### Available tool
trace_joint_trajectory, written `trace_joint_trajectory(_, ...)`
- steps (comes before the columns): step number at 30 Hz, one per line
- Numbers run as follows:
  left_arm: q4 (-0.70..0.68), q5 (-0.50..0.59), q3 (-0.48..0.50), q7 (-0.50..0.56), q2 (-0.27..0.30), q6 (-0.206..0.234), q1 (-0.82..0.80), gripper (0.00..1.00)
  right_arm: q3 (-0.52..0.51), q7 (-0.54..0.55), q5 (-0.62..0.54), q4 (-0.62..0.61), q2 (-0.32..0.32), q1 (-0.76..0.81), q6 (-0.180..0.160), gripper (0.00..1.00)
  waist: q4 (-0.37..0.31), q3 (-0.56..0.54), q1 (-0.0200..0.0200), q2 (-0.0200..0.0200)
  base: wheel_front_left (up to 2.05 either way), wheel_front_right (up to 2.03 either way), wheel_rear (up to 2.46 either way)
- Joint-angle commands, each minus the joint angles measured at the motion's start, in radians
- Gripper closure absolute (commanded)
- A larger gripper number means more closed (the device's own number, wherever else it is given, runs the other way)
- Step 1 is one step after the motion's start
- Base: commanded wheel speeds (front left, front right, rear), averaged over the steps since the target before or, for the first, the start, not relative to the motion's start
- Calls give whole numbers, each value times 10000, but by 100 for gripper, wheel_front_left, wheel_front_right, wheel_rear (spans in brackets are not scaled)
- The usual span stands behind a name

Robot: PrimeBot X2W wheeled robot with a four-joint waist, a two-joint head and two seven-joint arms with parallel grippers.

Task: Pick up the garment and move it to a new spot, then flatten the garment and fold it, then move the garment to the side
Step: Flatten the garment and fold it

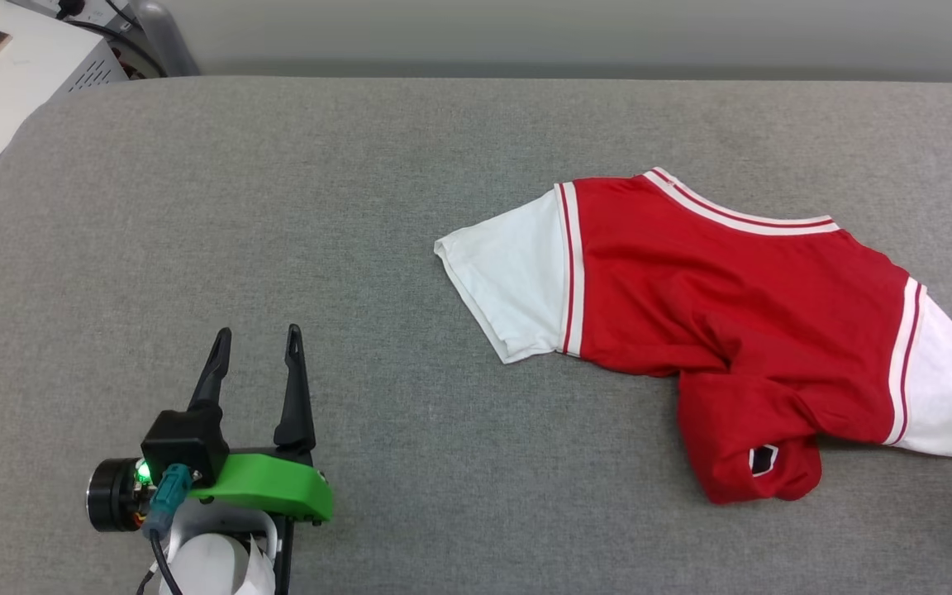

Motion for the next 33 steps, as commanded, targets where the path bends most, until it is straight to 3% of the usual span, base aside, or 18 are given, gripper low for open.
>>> trace_joint_trajectory(1,41,138,89,-57,6,-100,-53,0,-264,-480,-444,20,81,-159,-7,0,-155,-195,0,58,0,0,0)
trace_joint_trajectory(8,86,356,388,-57,427,-408,-698,0,-2558,-1743,-2616,-533,1119,-430,-7,0,-386,-364,0,58,0,0,0)
trace_joint_trajectory(15,636,303,216,-57,1118,-839,-2492,0,-5219,-1830,-5414,-2837,3399,361,-7,0,-592,-233,0,58,0,0,0)
trace_joint_trajectory(19,1310,34,-225,57,1531,-999,-3916,0,-6032,-1757,-6667,-4367,4618,932,-7,0,-705,-43,0,58,0,0,0)
trace_joint_trajectory(25,2271,-1134,-1589,1535,2176,-1064,-6366,0,-6127,-1365,-7752,-5803,5548,1417,-7,0,-939,423,0,58,0,0,0)
trace_joint_trajectory(33,3241,-3946,-4483,5306,2925,-1068,-9036,0,-5762,-1308,-8079,-6144,5919,1425,-7,0,-1295,1154,0,58,0,0,0)
